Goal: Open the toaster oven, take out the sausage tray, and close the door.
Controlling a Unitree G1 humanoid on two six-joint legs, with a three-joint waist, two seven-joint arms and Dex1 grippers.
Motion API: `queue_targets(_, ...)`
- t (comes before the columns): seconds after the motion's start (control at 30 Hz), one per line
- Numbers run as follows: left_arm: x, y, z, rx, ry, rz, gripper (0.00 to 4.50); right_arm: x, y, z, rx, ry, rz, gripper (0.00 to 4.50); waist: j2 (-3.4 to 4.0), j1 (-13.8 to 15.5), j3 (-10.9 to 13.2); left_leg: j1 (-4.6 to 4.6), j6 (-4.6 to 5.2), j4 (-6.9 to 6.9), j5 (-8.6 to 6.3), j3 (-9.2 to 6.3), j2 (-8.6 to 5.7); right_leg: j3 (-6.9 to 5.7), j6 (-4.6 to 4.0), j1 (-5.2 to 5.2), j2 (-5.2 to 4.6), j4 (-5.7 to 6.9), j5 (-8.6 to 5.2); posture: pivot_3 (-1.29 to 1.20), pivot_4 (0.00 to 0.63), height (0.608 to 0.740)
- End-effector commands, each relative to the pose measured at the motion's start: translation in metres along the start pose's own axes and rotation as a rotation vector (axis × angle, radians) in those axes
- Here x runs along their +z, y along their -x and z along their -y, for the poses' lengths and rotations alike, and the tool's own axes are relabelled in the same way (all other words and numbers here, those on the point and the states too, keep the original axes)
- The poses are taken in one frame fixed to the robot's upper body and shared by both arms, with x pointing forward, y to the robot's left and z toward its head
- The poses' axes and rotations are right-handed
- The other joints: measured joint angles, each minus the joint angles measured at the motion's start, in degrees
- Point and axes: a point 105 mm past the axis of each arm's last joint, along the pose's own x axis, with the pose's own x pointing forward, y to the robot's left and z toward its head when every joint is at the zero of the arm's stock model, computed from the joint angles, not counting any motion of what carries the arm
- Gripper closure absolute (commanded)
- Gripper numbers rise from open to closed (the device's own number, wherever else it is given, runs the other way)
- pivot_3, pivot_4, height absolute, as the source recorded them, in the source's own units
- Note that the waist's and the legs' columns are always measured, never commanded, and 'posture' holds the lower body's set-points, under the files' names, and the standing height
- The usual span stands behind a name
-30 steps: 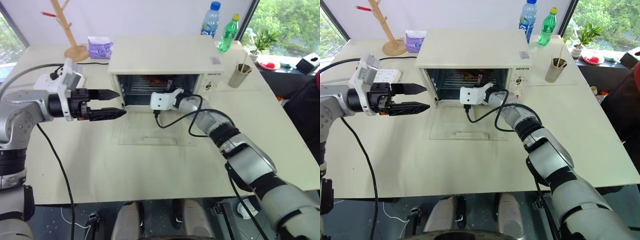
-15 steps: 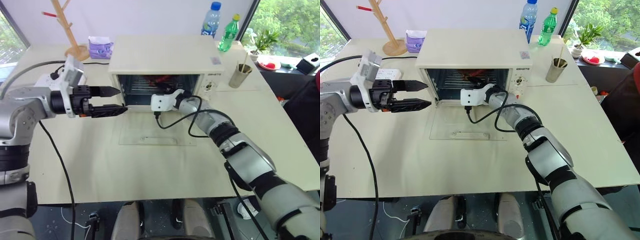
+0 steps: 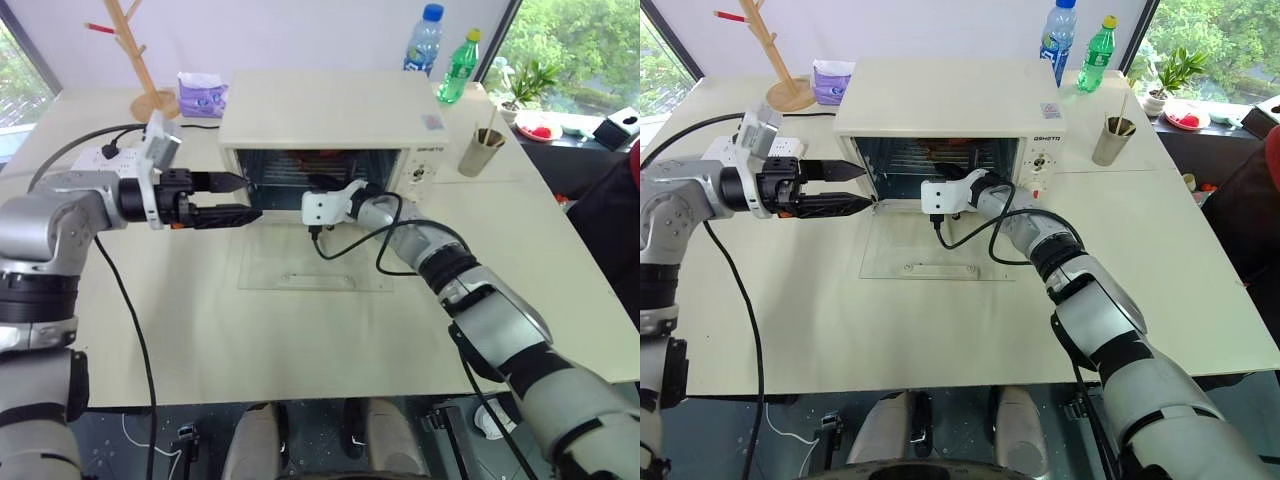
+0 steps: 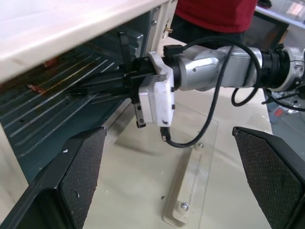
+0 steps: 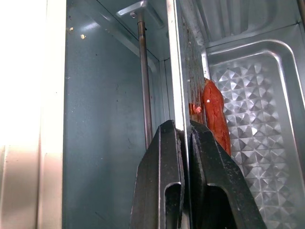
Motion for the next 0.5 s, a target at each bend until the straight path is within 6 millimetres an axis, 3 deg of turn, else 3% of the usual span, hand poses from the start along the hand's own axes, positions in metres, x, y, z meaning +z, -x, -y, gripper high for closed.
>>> queue_targets(0.03, 0.012, -0.002, -0.005, -0.011, -0.059, 0.012, 0.00, 0.010, 0.003, 0.004, -0.021, -0.008, 0.042, 4.43, 0.00, 0.03, 0.00, 0.00, 0.00, 0.00, 0.00, 0.01, 0.00, 0.00, 0.00, 0.00, 0.00, 0.00, 0.00, 0.00, 0.150, 0.722)
queue_targets(0.5, 0.015, -0.006, -0.029, -0.006, -0.070, -0.016, 0.00, 0.035, 0.042, -0.011, -0.008, -0.003, 0.104, 4.43, -0.01, 0.20, -0.01, 0.00, 0.08, 0.00, -0.04, 0.01, 0.00, 0.00, 0.00, -0.01, 0.01, 0.01, 0.00, 0.00, 0.150, 0.722)
